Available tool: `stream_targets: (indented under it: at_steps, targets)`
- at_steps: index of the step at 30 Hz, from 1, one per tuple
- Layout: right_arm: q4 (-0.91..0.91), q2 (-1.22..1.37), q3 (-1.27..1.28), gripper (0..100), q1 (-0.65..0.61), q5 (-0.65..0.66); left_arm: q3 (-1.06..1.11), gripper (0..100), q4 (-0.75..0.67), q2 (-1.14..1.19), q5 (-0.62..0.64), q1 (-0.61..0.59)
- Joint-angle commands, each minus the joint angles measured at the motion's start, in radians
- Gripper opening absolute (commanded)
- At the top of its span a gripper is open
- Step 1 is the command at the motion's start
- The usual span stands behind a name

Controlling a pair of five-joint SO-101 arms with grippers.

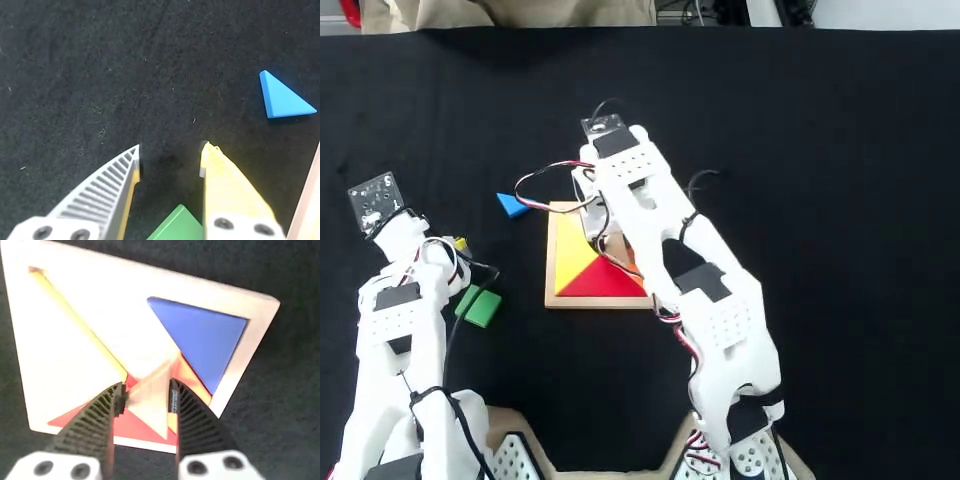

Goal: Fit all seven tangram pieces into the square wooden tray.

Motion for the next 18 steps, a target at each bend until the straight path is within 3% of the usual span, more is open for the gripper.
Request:
stream_targets:
  at_steps: [1,8,18]
  targets:
    - [-0.011,-0.070,-0.002,1.3,-0.006,-0.048,-0.005,20,-0.017,-0.023,0.000,0.010]
    - [-0.011,-0.068,-0.002,11.7,-0.009,-0.049,-0.005,20,-0.017,-0.023,0.000,0.010]
    - [-0.035,-0.068,0.001,11.3,-0.011,-0.046,-0.007,20,-0.018,-0.023,0.000,0.010]
